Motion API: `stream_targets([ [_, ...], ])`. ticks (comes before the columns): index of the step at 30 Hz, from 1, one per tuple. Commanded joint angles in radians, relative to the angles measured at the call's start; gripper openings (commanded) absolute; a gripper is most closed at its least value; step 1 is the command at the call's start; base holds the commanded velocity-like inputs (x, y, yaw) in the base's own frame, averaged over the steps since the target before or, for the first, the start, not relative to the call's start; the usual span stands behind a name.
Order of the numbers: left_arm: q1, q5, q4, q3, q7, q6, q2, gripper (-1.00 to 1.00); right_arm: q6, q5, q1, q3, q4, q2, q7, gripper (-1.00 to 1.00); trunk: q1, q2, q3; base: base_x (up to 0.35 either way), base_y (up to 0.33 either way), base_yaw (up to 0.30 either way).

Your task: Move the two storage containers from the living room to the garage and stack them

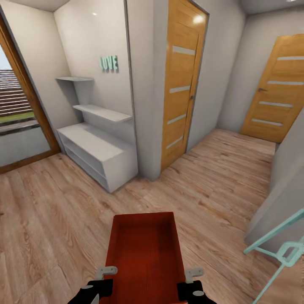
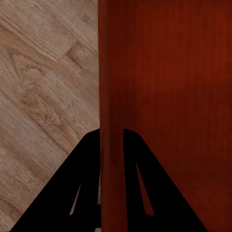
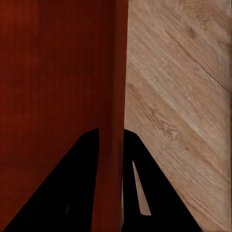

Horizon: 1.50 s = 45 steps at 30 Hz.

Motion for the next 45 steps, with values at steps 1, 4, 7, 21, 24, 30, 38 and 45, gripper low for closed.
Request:
stream_targets([
  [1,0.0,-0.011,-0.007,0.003,0.01,0.007,0.002,-1.0,-0.005,-0.019,-0.001,-0.008,0.013,-0.018,-0.005,-1.0,0.001,-0.001,-0.001,0.325,0.0,-0.287],
  [4,0.0,-0.012,-0.006,0.003,0.01,0.007,0.002,-1.0,-0.005,-0.019,0.0,-0.008,0.013,-0.018,-0.005,-1.0,0.001,-0.001,-0.001,0.325,0.0,-0.287],
  [7,0.0,-0.011,-0.006,0.003,0.01,0.007,0.002,-1.0,-0.005,-0.019,-0.001,-0.008,0.013,-0.018,-0.005,-1.0,0.001,-0.001,-0.001,0.325,0.0,-0.287],
  [21,0.0,-0.012,-0.006,0.003,0.01,0.007,0.001,-1.0,-0.005,-0.019,-0.001,-0.008,0.013,-0.018,-0.005,-1.0,0.001,-0.001,-0.001,0.325,0.0,-0.287],
  [24,0.0,-0.012,-0.006,0.003,0.01,0.007,0.001,-1.0,-0.005,-0.019,-0.001,-0.008,0.013,-0.018,-0.005,-1.0,0.001,-0.001,-0.001,0.325,0.0,-0.287],
  [30,0.0,-0.011,-0.006,0.003,0.01,0.007,0.001,-1.0,-0.005,-0.019,-0.001,-0.008,0.013,-0.018,-0.005,-1.0,0.001,-0.001,-0.001,0.325,0.0,-0.287],
  [38,0.0,-0.011,-0.006,0.003,0.01,0.007,0.001,-1.0,-0.005,-0.019,-0.001,-0.008,0.013,-0.018,-0.005,-1.0,0.001,-0.001,-0.001,0.325,0.0,-0.287],
  [45,0.0,-0.012,-0.006,0.003,0.01,0.007,0.001,-1.0,-0.005,-0.019,-0.001,-0.008,0.013,-0.018,-0.005,-1.0,0.001,-0.001,-0.001,0.325,0.0,-0.287],
])
